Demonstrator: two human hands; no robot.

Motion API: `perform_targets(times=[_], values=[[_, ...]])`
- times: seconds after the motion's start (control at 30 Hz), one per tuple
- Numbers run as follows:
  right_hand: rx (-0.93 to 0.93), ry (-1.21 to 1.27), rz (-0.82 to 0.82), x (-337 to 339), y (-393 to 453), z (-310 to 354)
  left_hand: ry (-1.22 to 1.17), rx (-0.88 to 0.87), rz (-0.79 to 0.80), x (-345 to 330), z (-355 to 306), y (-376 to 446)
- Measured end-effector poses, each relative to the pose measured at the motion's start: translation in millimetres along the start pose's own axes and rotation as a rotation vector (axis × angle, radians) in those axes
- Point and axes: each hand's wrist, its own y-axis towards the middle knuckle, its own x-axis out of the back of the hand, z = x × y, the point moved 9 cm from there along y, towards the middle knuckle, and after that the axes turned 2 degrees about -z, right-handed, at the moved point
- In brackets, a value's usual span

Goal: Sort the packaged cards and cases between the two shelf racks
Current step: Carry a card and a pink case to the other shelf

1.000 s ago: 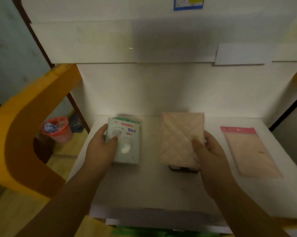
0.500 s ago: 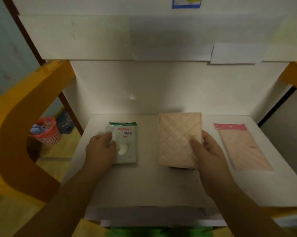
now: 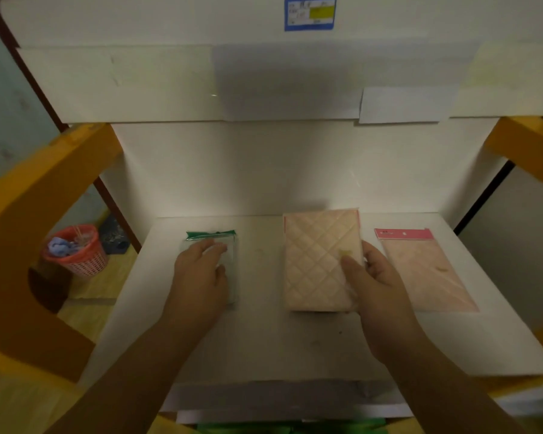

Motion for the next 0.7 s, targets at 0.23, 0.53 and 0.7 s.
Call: perform_targets(times=[0.23, 0.53, 0.7], values=[[0.029, -0.038, -0.039, 37, 1, 10, -0.063, -0.163, 0.017, -16, -76, -7], [0.015, -0.129, -0.241, 129, 17, 13, -0.13, -0.256, 0.157, -44, -142, -11], [-0.005, -0.286, -0.334, 179, 30, 12, -0.133, -0.319, 0.184, -58, -172, -17]])
